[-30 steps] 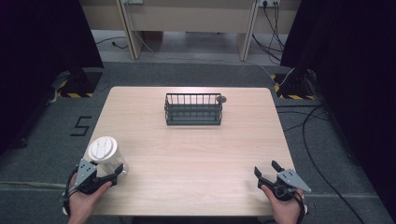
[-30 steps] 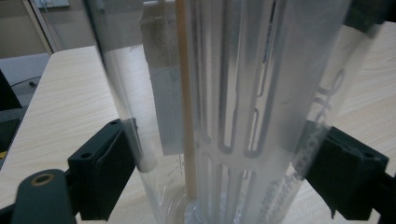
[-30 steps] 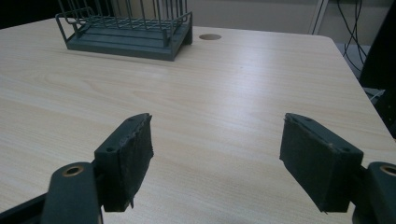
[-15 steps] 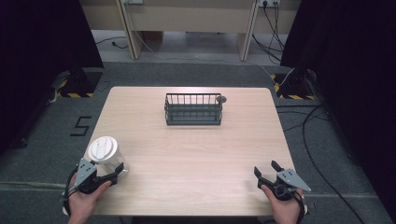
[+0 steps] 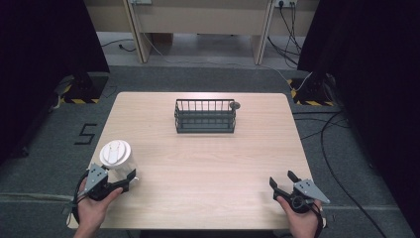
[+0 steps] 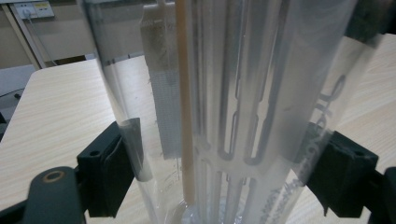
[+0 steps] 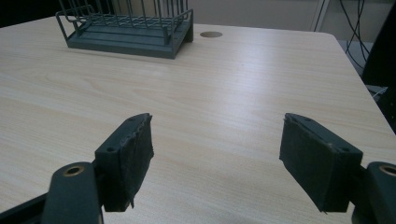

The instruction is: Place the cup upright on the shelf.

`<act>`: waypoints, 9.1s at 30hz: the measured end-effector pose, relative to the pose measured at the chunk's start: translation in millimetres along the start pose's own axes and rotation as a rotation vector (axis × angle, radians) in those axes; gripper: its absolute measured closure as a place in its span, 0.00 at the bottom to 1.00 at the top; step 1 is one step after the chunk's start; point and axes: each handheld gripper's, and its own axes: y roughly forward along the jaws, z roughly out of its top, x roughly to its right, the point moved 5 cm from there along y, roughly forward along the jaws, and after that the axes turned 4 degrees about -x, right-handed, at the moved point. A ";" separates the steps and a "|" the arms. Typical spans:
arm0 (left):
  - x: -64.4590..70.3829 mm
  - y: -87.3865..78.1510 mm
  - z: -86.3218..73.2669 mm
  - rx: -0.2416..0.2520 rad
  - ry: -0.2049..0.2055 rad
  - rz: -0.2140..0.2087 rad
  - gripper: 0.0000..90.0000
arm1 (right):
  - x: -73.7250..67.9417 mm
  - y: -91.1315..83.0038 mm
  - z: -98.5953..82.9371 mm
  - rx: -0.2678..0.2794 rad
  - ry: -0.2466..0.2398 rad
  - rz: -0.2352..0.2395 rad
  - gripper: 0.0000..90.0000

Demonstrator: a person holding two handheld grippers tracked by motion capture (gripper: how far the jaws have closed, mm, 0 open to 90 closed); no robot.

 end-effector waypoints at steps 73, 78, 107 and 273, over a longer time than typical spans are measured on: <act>27.6 76.7 94.4 0.082 0.047 -0.111 0.20 | -0.9 1.0 0.0 -0.007 -0.003 0.015 0.29; 29.5 82.4 102.1 0.085 0.057 -0.118 0.20 | -0.8 1.3 0.0 -0.011 0.004 0.016 0.29; 47.7 116.3 130.4 0.098 0.073 -0.153 0.20 | -0.9 1.0 0.0 -0.006 0.005 0.017 0.29; 94.1 288.4 154.1 -0.060 0.037 -0.078 0.20 | 0.3 -1.6 -0.7 -0.003 0.010 0.039 0.29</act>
